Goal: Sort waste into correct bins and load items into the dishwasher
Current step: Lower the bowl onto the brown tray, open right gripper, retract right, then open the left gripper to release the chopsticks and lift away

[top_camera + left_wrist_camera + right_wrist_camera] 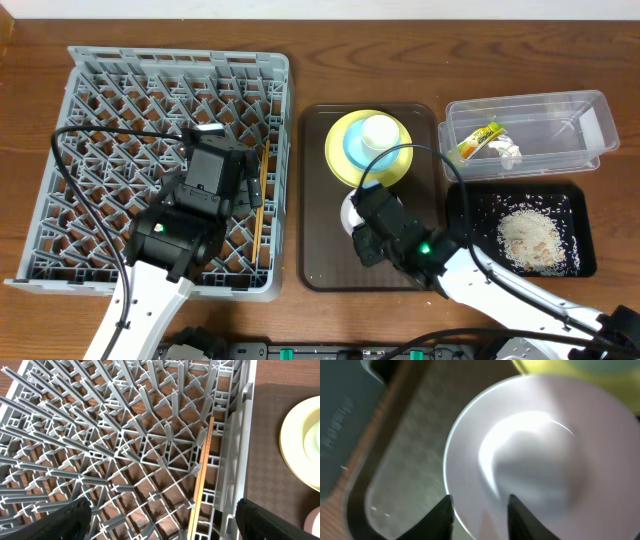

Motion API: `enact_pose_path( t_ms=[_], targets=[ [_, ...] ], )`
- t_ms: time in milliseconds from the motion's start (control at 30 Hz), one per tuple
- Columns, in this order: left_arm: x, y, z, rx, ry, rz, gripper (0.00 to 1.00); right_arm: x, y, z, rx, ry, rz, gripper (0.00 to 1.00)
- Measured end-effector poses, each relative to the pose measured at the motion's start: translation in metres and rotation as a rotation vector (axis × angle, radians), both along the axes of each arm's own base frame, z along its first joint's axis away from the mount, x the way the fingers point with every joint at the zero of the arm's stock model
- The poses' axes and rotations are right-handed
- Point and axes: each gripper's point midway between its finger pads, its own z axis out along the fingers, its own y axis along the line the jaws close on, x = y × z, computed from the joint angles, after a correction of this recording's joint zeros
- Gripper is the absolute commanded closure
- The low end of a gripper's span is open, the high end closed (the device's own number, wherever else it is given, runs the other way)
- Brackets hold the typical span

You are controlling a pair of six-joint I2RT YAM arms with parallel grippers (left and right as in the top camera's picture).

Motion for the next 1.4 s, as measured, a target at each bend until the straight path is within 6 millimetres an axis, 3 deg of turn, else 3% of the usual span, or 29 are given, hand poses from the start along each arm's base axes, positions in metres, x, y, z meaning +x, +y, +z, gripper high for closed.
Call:
enact_pose_path(
  t_ms=[67,267,433,533,667,900,967,1033,1100,1133,1200,1400],
  targets=[
    [0.0,0.0,0.0,0.0,0.0,0.0,0.07,0.004,0.005,0.011,0.003,-0.013,0.015,0.5],
    [0.0,0.0,0.0,0.0,0.0,0.0,0.07,0.022,0.019,0.049,0.042,-0.061,0.018,0.5],
    [0.0,0.0,0.0,0.0,0.0,0.0,0.07,0.036,0.001,0.068,0.015,-0.037,-0.044,0.45],
    [0.0,0.0,0.0,0.0,0.0,0.0,0.07,0.047,-0.025,0.08,-0.018,-0.001,-0.123,0.46],
    [0.0,0.0,0.0,0.0,0.0,0.0,0.07,0.055,-0.075,0.086,-0.06,0.074,-0.278,0.49],
    [0.0,0.0,0.0,0.0,-0.001,0.0,0.07,0.053,-0.185,0.093,-0.075,0.16,-0.635,0.46],
    [0.0,0.0,0.0,0.0,0.0,0.0,0.06,0.047,-0.221,0.097,-0.07,0.171,-0.762,0.39],
    [0.0,0.0,0.0,0.0,0.0,0.0,0.07,0.041,-0.249,0.1,-0.066,0.179,-0.864,0.27],
    [0.0,0.0,0.0,0.0,0.0,0.0,0.07,0.032,-0.269,0.1,-0.068,0.198,-0.941,0.05],
    [0.0,0.0,0.0,0.001,0.0,0.0,0.07,0.027,-0.279,0.099,-0.066,0.216,-0.99,0.01],
    [0.0,0.0,0.0,0.0,0.0,0.0,0.07,0.018,-0.297,0.098,-0.068,0.238,-1.06,0.01],
    [0.0,0.0,0.0,0.0,0.0,0.0,0.07,0.012,-0.308,0.097,-0.062,0.253,-1.11,0.01]
  ],
)
